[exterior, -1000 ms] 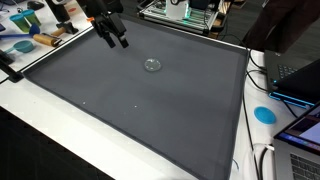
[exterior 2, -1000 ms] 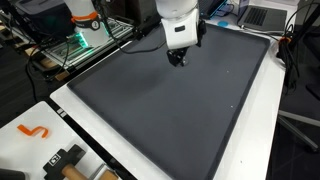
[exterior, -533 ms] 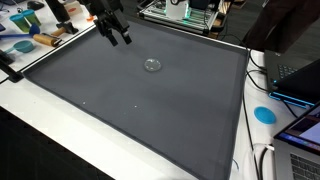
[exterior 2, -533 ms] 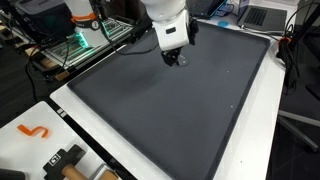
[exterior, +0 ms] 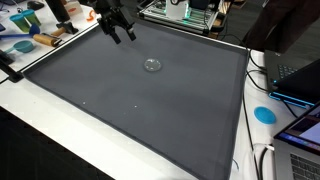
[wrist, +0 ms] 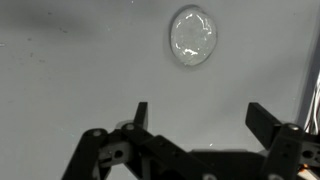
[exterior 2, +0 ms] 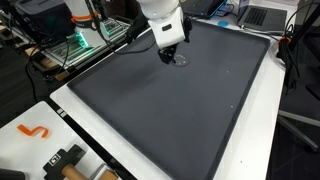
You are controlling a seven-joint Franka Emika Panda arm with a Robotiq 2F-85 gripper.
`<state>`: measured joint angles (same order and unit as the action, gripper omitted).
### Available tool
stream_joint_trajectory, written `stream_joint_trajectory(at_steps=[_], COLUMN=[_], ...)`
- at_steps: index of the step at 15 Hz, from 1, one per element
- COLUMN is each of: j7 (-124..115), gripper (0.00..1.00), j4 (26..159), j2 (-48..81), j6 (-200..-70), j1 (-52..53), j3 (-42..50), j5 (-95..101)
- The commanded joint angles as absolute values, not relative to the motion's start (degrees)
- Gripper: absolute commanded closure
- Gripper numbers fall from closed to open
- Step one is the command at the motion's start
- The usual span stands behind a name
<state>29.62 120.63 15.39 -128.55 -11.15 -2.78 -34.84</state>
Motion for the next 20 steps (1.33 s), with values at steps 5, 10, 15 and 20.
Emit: stream_joint_trajectory(at_steps=[5, 10, 15, 20], j7=[30.8, 29.7, 27.3, 20.3], gripper=[0.0, 0.0, 0.0, 0.0], j4=[123.7, 123.5, 123.1, 122.2], j2=[11.7, 10.1, 8.8, 8.2], j6=[-128.4, -128.0, -127.8, -127.7], j1=[-9.7, -8.0, -5.8, -3.0], j3=[-2.2, -2.3, -2.3, -2.5], j5=[-34.7, -33.1, -30.1, -22.2])
